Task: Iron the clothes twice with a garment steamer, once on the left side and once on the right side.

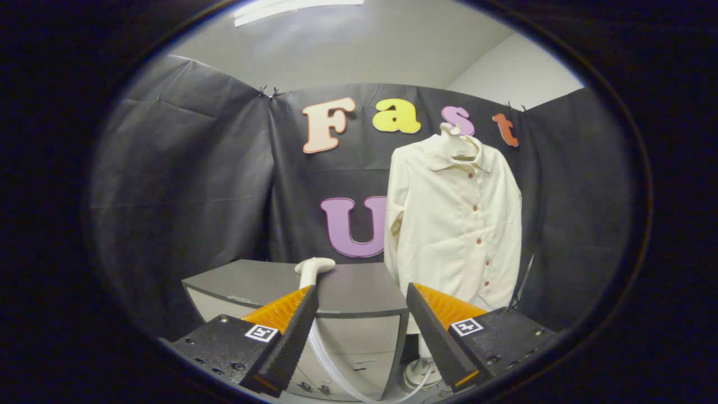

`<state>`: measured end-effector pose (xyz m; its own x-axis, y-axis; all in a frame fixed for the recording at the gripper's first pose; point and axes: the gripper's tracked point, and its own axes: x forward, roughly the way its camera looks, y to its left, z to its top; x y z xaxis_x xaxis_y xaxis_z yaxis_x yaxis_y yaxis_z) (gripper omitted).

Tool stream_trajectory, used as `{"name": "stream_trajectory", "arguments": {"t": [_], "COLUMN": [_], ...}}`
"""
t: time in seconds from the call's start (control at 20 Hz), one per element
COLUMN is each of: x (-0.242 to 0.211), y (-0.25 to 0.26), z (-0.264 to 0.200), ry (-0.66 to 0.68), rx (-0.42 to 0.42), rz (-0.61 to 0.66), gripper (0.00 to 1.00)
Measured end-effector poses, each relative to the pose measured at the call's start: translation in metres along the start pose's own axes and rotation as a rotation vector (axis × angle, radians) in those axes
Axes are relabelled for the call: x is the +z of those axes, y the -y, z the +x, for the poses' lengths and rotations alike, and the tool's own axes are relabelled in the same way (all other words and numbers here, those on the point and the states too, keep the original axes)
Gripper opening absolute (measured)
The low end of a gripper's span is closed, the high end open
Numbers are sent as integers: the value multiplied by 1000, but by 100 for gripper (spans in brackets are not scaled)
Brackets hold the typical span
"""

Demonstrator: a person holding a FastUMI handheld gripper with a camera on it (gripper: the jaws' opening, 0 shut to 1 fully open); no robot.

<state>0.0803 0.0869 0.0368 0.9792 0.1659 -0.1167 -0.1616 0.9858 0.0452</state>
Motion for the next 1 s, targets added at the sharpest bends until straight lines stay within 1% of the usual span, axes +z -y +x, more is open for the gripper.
{"name": "stream_trajectory", "arguments": {"t": [0.15,0.3,0.55,0.6,0.65,0.75,1.0], "x": [5,9,2,1,5,-5,-19], "y": [-15,-16,-18,-23,-31,-42,-63], "z": [24,48,91,96,106,120,160], "ry": [-36,-55,-110,-115,-91,-132,-200], "rx": [20,11,1,18,38,74,99], "rz": [8,18,13,22,34,17,14], "gripper": [96,96,96,96,96,96,96]}}
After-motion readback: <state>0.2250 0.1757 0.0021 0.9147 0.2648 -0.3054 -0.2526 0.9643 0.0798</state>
